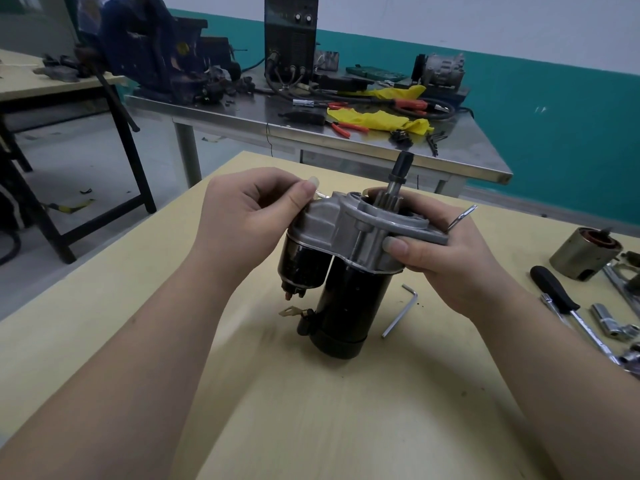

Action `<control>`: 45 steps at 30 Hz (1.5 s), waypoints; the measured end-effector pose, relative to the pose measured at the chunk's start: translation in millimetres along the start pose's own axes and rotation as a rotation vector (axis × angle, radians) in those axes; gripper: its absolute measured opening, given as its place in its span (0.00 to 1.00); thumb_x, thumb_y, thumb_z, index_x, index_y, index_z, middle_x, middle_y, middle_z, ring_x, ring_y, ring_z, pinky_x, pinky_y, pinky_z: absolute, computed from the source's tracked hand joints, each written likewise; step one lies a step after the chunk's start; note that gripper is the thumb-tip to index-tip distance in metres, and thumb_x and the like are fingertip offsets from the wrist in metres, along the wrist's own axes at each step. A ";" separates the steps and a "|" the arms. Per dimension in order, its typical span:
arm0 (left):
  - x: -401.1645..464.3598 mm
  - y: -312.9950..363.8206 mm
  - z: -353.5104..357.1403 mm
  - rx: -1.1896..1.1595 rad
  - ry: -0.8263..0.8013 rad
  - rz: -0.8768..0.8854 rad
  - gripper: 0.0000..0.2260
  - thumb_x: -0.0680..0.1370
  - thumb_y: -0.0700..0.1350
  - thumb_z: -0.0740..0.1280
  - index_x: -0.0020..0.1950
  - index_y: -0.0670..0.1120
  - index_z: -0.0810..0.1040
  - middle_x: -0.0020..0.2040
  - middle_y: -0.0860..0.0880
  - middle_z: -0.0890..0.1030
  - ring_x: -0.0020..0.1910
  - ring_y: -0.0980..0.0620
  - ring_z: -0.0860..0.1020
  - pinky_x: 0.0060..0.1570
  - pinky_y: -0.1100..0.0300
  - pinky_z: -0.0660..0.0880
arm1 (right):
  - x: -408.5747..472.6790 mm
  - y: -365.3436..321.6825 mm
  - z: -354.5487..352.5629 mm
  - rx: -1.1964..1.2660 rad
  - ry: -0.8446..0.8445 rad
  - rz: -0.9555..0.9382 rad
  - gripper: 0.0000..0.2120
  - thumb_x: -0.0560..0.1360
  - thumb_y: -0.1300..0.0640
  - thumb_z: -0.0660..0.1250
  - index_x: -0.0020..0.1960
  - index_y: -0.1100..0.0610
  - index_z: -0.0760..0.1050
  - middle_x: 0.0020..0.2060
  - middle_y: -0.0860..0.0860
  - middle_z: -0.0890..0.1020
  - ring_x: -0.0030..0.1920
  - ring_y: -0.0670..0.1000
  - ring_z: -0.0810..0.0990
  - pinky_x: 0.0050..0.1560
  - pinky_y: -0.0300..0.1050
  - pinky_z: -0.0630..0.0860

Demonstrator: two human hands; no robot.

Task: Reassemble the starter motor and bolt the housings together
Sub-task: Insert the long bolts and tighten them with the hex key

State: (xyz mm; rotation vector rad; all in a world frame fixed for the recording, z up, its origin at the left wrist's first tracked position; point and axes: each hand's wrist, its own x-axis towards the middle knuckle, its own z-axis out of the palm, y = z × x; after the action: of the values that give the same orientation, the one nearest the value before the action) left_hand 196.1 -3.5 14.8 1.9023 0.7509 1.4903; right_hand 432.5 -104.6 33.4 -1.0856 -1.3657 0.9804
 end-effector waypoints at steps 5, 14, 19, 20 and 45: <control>-0.8 -0.8 2.1 -0.054 -0.038 -0.106 0.08 0.83 0.50 0.71 0.48 0.51 0.89 0.42 0.51 0.88 0.44 0.46 0.86 0.46 0.41 0.86 | 1.2 5.3 -3.4 0.015 0.039 0.011 0.32 0.63 0.48 0.80 0.67 0.48 0.82 0.60 0.64 0.82 0.62 0.78 0.74 0.53 0.65 0.70; -14.5 7.2 37.3 -0.147 -0.137 -0.431 0.22 0.84 0.71 0.54 0.57 0.61 0.82 0.51 0.57 0.86 0.49 0.54 0.85 0.41 0.60 0.84 | 0.9 11.5 4.5 0.090 0.151 0.013 0.32 0.62 0.49 0.81 0.66 0.52 0.82 0.60 0.66 0.81 0.56 0.67 0.80 0.53 0.65 0.69; -15.0 8.2 43.8 -0.217 0.032 -0.436 0.19 0.87 0.55 0.57 0.53 0.49 0.86 0.48 0.48 0.86 0.46 0.52 0.83 0.42 0.59 0.79 | 0.1 0.2 4.1 -0.081 0.040 0.005 0.31 0.62 0.47 0.80 0.65 0.46 0.82 0.54 0.50 0.87 0.52 0.53 0.86 0.49 0.54 0.82; -14.8 6.9 43.2 -0.238 0.041 -0.436 0.19 0.86 0.52 0.58 0.52 0.46 0.86 0.47 0.46 0.85 0.43 0.53 0.82 0.40 0.60 0.78 | 0.7 -6.3 -1.3 -0.166 -0.020 0.003 0.33 0.62 0.46 0.78 0.68 0.46 0.80 0.53 0.46 0.87 0.47 0.44 0.86 0.45 0.41 0.81; -9.4 -22.7 36.8 -0.564 0.154 -0.716 0.11 0.77 0.57 0.69 0.47 0.53 0.87 0.43 0.48 0.83 0.42 0.47 0.83 0.37 0.55 0.79 | 13.4 17.9 -75.9 -1.621 -0.091 0.573 0.11 0.76 0.53 0.73 0.59 0.52 0.81 0.51 0.51 0.82 0.50 0.55 0.82 0.50 0.48 0.83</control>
State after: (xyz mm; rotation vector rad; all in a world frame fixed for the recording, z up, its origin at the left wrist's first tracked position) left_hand 228.6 0.3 -15.1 0.9597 0.8465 1.2081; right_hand 509.6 -88.7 25.2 -2.7287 -1.9334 0.0447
